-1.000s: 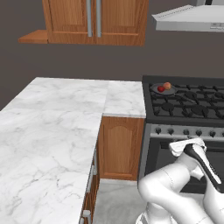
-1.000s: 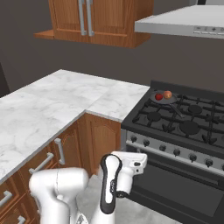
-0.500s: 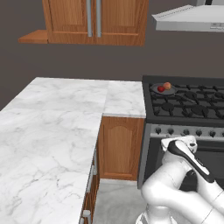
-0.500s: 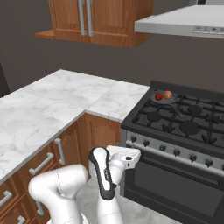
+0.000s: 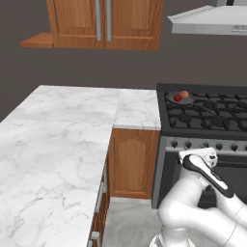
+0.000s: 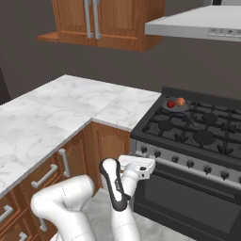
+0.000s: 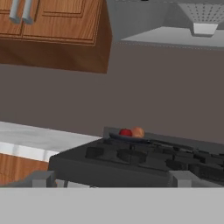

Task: Place the pan on the rear left burner on the stove. Then place the tomato and the onion in the pan and turn on the rear left burner.

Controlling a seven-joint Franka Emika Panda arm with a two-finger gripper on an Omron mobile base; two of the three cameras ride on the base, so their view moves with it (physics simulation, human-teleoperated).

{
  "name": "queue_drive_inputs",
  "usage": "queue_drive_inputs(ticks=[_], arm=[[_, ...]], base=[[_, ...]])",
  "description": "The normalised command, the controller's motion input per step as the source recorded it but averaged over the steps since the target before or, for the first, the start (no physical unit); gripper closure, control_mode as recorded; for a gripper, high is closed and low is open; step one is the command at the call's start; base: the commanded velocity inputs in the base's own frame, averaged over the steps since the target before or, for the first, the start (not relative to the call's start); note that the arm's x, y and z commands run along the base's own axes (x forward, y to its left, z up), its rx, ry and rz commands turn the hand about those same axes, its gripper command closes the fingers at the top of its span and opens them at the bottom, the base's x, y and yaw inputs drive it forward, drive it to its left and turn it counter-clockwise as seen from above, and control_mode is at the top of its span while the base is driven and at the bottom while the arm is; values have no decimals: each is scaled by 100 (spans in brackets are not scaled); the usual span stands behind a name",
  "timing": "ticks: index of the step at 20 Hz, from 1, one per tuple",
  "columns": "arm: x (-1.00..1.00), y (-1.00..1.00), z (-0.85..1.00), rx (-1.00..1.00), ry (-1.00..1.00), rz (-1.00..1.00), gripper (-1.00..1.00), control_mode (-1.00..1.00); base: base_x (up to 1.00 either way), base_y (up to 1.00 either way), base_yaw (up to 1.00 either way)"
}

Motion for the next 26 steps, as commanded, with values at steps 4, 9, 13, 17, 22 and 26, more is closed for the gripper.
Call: queue_drive_inputs(ticks=[4,9,13,17,22,26], arm=[[0,0,-7,0,0,-5,-100,-100],[0,0,-7,0,0,-5,-100,-100],[6,0,-2,0,0,-5,-100,-100],[16,0,-4,0,0,-3,-100,-100],[19,0,-11,0,0,-3,-100,-100],[23,0,-18,0,1,-3,-100,-100]], base=[[0,0,0],[0,0,0],[0,0,0],[0,0,0],[0,0,0],[0,0,0]])
